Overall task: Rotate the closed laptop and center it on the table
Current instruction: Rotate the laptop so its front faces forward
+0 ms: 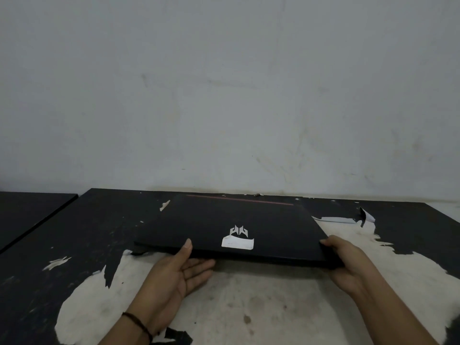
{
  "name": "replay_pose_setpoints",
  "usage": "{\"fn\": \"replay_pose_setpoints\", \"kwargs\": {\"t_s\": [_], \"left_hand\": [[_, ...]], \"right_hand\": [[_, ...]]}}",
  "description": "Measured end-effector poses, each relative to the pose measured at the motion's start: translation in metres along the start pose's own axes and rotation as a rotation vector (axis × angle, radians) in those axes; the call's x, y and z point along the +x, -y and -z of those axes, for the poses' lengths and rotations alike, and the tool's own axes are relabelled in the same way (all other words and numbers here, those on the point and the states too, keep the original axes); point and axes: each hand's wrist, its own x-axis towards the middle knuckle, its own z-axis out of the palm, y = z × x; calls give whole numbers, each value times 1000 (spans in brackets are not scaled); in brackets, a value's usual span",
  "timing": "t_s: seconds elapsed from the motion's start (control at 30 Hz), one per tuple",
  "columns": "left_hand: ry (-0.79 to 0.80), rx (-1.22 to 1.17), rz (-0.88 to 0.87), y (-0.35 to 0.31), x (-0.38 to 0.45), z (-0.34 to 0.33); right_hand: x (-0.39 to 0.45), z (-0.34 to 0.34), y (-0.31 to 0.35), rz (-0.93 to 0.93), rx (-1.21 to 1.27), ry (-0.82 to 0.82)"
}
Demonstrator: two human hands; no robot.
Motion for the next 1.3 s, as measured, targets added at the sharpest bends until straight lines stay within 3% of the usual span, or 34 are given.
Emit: {"fn": "replay_pose_setpoints", "kwargs": {"t_s": [0.3,0.53,0.77,1.07,1.3], "left_hand": [[-55,-32,47,6,22,-12],[-75,-95,73,10,23,-25],[-72,-60,124,12,23,-27],[-127,-44,130,14,30,-31],[-194,-22,142,14,35,-37]], "right_hand": [[36,-3,-9,74,-68,-133],[37,14,-18,125,158,-90],[45,12,-19,148,-16,-57],[62,10,-25,333,-331,-183],[59,8,-28,434,-443,-195]]}}
